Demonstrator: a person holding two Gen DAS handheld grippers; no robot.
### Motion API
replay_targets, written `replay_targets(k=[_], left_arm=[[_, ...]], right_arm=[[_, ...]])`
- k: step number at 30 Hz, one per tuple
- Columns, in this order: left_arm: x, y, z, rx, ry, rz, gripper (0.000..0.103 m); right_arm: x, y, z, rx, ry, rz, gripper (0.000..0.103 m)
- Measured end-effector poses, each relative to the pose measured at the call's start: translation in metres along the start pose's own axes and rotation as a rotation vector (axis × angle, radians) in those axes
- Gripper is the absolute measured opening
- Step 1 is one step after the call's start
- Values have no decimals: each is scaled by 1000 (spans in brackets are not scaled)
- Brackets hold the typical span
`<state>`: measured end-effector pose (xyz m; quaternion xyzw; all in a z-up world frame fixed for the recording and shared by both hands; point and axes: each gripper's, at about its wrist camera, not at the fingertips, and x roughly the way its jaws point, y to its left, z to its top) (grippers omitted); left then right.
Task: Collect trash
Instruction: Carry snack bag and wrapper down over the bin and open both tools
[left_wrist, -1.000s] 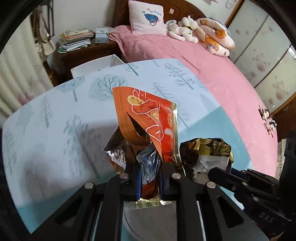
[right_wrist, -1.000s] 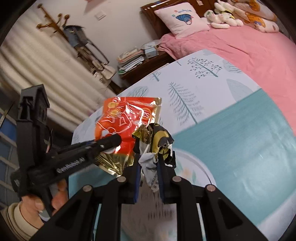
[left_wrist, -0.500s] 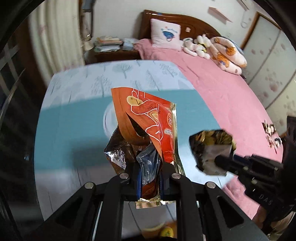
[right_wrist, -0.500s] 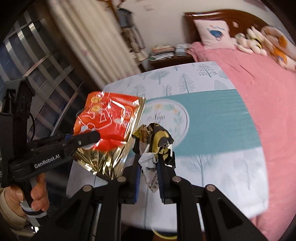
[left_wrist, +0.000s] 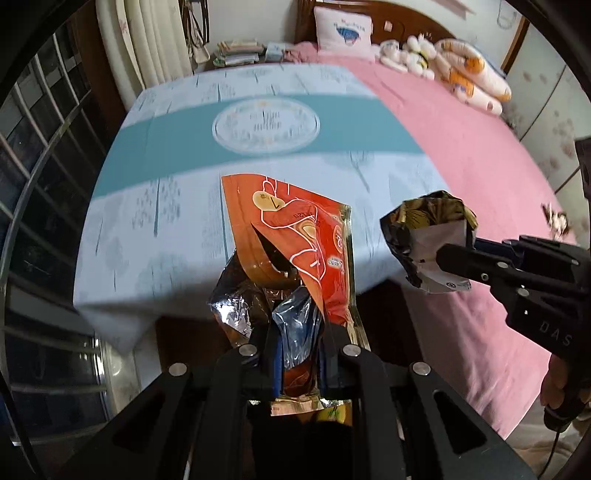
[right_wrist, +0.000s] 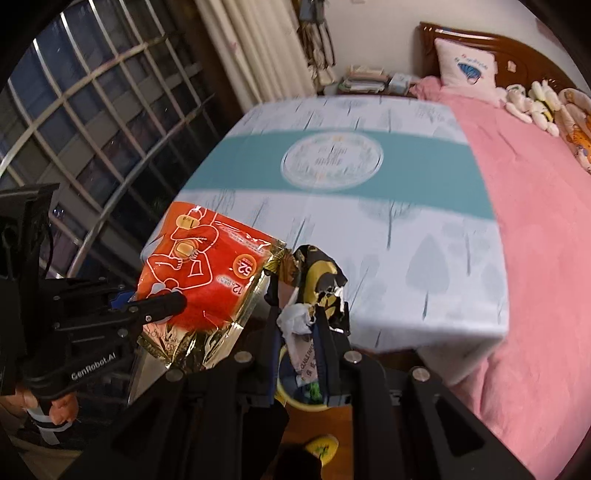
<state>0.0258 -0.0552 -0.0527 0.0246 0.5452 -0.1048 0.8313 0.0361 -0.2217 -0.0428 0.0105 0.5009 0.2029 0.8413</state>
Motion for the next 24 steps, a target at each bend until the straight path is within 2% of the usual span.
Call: replay_targets(k=[5, 11, 15, 24], left_arm=[[31, -9, -37, 9, 84, 21, 11], [89, -8, -75, -3, 165, -5, 11], [144, -1, -97, -33, 215, -28, 11], [287, 24, -114, -102, 286, -37, 12]], right_arm=[[36, -3, -39, 31, 91, 20, 16], [95, -19, -85, 109, 186, 17, 16], [143, -34, -115, 187, 238, 24, 16], [273, -75, -165, 340, 294, 30, 16]])
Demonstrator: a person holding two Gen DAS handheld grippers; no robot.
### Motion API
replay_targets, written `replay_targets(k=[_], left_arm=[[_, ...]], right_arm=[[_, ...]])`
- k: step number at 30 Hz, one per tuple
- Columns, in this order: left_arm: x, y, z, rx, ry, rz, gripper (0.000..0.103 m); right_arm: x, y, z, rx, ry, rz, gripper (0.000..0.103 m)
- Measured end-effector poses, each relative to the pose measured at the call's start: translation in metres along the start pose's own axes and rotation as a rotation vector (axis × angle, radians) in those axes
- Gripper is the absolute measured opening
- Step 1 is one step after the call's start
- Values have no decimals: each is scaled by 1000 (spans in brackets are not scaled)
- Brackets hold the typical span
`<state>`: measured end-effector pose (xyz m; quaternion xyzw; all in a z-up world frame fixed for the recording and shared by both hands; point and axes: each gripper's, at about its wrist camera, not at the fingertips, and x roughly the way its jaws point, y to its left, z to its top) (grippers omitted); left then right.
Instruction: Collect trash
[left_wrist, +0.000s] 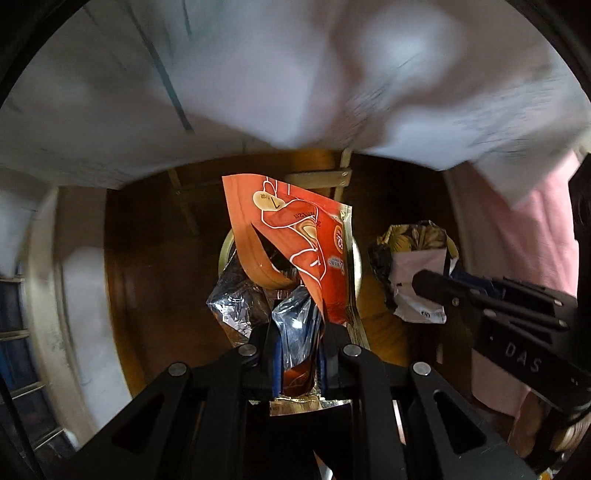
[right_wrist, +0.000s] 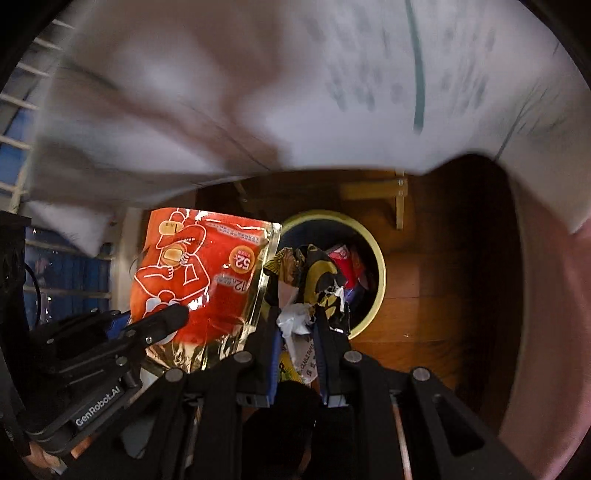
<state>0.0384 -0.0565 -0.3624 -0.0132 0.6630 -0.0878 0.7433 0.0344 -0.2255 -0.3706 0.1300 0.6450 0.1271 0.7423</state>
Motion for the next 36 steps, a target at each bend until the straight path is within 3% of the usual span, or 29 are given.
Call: replay_targets(k=[7, 9, 11, 14, 15, 18, 23, 27, 36], left_arm=[[116, 16, 9, -7, 54, 11, 19], [139, 18, 10, 7, 61, 47, 32], [158, 22, 11, 8, 70, 62, 37], [174, 29, 10, -3, 72, 69, 72], [174, 28, 9, -10, 59, 68, 79], [178, 42, 6, -24, 52, 73, 87], [159, 55, 6, -42, 20, 99, 87], [122, 60, 4, -66, -7, 100, 87], [-5, 47, 3, -75, -95, 116, 87]], right_arm=[[104, -34, 4, 29, 40, -29, 22], [130, -42, 4, 38, 60, -26, 25], [146, -47, 7, 45, 73, -25, 30], [161, -51, 4, 42, 76, -35, 38], [163, -53, 4, 39, 75, -38, 42], [166, -52, 1, 36, 65, -41, 54], [154, -46, 3, 40, 58, -47, 54], [123, -28, 5, 20, 34, -45, 54], [19, 19, 4, -14, -20, -45, 54]])
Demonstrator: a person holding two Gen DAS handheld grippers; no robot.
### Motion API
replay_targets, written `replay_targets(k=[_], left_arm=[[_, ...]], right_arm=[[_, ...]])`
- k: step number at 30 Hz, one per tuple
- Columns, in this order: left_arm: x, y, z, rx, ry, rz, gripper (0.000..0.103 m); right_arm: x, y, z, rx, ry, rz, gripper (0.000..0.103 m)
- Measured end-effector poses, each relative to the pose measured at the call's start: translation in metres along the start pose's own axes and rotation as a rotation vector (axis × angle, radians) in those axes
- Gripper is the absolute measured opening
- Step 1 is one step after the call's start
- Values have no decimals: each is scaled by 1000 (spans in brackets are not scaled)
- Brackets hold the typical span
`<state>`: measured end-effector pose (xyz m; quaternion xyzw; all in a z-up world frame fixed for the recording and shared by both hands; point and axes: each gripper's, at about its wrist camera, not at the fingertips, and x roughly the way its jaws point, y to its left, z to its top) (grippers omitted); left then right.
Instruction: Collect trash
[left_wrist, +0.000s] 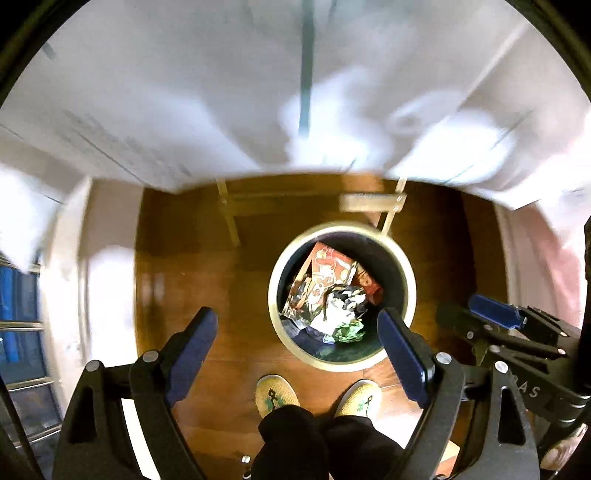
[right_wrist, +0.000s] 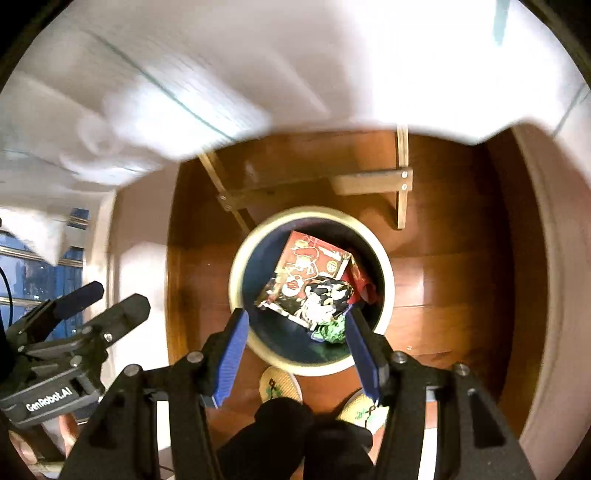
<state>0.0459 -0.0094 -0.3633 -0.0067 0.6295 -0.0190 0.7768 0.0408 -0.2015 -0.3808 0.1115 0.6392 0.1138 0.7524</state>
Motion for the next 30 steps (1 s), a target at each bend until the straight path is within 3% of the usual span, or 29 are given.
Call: replay_targets(k=[12, 18, 30], left_arm=[[-181, -7, 27, -2, -112, -3, 87], [-267, -12, 42, 25, -209, 7, 87], [-380, -14, 73, 19, -399, 42, 87]], right_arm=[[-165, 48, 8, -62, -64, -20, 54], [-247, 75, 19, -116, -163, -15, 54], [-363, 116, 49, -198, -368, -23, 54]])
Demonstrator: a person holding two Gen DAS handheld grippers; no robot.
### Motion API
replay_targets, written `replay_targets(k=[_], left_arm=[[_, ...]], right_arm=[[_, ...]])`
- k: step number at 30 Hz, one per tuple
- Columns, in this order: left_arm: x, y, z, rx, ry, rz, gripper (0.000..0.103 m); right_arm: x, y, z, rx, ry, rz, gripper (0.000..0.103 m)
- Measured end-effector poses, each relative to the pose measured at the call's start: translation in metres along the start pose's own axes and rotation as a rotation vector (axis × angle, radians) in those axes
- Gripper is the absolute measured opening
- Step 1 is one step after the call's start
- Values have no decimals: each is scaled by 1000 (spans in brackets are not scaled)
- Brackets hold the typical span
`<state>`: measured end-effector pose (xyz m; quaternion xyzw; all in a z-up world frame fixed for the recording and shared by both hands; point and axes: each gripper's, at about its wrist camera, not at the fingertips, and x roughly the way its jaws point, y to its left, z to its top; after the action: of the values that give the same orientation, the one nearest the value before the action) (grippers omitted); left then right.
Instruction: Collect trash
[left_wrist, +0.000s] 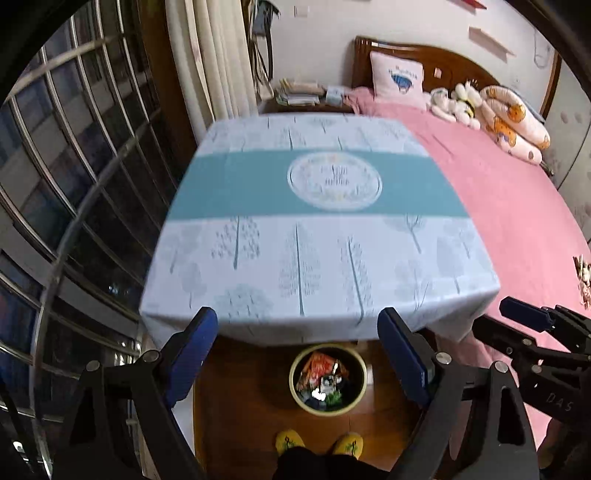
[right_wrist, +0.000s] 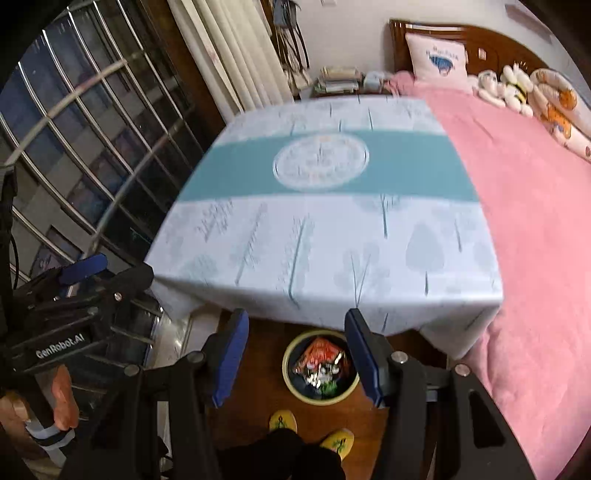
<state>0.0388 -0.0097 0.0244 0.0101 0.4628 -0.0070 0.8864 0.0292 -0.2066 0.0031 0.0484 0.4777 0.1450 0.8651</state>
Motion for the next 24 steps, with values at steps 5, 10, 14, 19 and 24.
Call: replay_targets(k=[5, 10, 14, 19, 24], left_arm=[[-20, -2, 14, 7, -46, -9, 87], [-33, -4, 24, 21, -93, 19, 87], [-33, -2, 24, 14, -102, 36, 87], [-29, 1, 20, 3, -115, 59, 87], [-25, -3, 15, 23, -107, 63, 87]], right_arm=[[-23, 11, 23, -1, -67, -6, 54], [-41, 21, 32, -1, -129, -46, 55], [-45, 24, 34, 18, -154, -59, 54], [-41, 26, 31, 32, -145, -73, 55], [-33, 30, 24, 36, -126, -84, 55]])
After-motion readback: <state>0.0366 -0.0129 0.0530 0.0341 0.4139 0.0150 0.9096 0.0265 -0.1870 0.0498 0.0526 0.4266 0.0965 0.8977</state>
